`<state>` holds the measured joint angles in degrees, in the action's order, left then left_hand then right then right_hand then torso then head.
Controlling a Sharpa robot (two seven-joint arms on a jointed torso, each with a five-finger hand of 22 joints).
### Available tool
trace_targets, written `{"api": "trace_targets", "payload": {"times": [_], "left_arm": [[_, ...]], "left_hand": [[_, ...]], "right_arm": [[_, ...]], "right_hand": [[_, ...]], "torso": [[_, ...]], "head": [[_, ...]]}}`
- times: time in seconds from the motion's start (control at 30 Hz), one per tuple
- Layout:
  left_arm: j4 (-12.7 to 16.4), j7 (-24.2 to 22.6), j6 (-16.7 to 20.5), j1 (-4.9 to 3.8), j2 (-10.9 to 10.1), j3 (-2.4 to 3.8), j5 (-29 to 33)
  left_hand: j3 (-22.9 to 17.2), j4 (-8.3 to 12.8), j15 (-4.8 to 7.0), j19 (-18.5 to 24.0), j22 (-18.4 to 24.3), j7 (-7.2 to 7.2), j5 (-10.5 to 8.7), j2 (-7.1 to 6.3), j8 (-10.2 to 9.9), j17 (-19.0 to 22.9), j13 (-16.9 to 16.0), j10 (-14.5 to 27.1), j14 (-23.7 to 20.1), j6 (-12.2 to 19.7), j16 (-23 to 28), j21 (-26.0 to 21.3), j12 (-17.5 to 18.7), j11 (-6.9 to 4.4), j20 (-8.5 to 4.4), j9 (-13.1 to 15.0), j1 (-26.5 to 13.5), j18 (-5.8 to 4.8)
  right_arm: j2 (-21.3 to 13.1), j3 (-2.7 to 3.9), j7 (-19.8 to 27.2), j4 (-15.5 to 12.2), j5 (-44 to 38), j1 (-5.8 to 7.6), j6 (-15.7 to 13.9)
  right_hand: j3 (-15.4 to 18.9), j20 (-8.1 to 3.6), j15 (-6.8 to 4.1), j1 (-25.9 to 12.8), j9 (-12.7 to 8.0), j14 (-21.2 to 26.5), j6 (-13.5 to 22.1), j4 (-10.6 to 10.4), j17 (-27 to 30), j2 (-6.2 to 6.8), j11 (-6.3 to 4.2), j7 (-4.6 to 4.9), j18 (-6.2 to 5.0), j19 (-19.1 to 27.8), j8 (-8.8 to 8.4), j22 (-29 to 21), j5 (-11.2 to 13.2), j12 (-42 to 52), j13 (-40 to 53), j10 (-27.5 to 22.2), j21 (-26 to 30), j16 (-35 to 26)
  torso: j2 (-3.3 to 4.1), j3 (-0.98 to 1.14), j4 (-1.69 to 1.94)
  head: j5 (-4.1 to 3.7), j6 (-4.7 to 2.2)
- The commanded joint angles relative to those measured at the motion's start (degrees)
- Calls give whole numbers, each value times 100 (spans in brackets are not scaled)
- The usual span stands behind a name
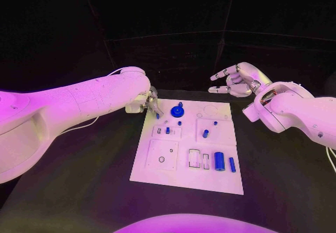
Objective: Assemble the parts on the task board
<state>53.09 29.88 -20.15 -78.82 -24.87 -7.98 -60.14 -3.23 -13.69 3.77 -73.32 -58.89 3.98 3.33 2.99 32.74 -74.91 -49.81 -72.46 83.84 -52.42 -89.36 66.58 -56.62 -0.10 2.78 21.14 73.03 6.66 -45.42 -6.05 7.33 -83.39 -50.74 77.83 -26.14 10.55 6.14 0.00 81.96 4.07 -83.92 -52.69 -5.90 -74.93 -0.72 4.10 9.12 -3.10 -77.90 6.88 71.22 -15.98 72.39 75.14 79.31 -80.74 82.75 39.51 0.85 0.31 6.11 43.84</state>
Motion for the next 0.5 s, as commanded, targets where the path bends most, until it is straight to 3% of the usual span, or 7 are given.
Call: {"api": "trace_targets", "payload": {"times": [0.03, 0.2, 0.33, 0.4, 0.5], "left_arm": [[19, -41, 20, -6, -8, 1, -37], [52, -49, 209, -4, -30, 1, 76], [108, -40, 288, -4, -73, 1, 292], [160, -28, 324, -3, -110, 2, 379], [292, 19, 370, -6, -195, 4, 542]], "left_hand": [[-179, 115, 26, -18, -8, -39, 43, 74, 22, -1407, 17, 21, 591, 15, -10, 12, -15, -53, -27, -18, 223, 33], [-860, 518, 54, -7, -9, -42, 59, 223, -10, -1398, 77, 66, 589, 117, -6, -7, 49, -67, -63, -77, 782, 36], [-1430, 616, 24, 1, -20, -1, 24, 85, 50, -1389, 135, 49, 587, 128, -1, -21, 82, -47, -37, -81, 709, 30], [-1787, 642, 11, 1, -36, 10, 13, -63, 111, -1390, 160, 28, 587, 147, -2, -24, 80, -42, -34, -68, 544, 37], [-2034, 680, 12, 3, -40, -6, -3, -154, 175, -1391, 171, 10, 587, 150, -2, -34, 69, -45, -31, -45, 430, 38]], "right_arm": [[4, 4, 30, 0, 11, 13, 31], [2, 4, 28, 0, 11, 13, 30], [-2, 4, 28, 1, 11, 13, 30], [-5, 4, 23, 4, 11, 13, 28], [-9, 4, 14, 13, 11, 13, 27]], "right_hand": [[6, -7, -28, 34, -1, -309, 7, 29, -157, -40, -12, -7, -111, 14, 18, 6, -41, 28, 24, -6, 30, -31], [7, -11, -31, 81, -2, -310, 8, 53, -158, -66, -14, -7, -111, 12, 23, 4, -113, 21, 15, -11, 33, -34], [14, -13, -32, 101, -4, -311, 10, 65, -158, -78, -14, -7, -111, 11, 26, 3, -190, 20, 12, -13, 35, -36], [15, -13, -32, 102, -4, -311, 10, 66, -158, -80, -14, -7, -111, 11, 26, 2, -199, 20, 12, -13, 36, -36], [15, -13, -32, 104, -4, -309, 10, 67, -149, -81, -14, -7, -112, 14, 27, -2, -205, 13, 5, -18, 38, -42]], "torso": [[2, 1, 1], [3, 2, 0], [0, -1, -3], [1, -2, 3], [-5, -1, 12]], "head": [[-4, 6], [-3, 24], [-9, 33], [-17, 31], [-7, 50]]}}
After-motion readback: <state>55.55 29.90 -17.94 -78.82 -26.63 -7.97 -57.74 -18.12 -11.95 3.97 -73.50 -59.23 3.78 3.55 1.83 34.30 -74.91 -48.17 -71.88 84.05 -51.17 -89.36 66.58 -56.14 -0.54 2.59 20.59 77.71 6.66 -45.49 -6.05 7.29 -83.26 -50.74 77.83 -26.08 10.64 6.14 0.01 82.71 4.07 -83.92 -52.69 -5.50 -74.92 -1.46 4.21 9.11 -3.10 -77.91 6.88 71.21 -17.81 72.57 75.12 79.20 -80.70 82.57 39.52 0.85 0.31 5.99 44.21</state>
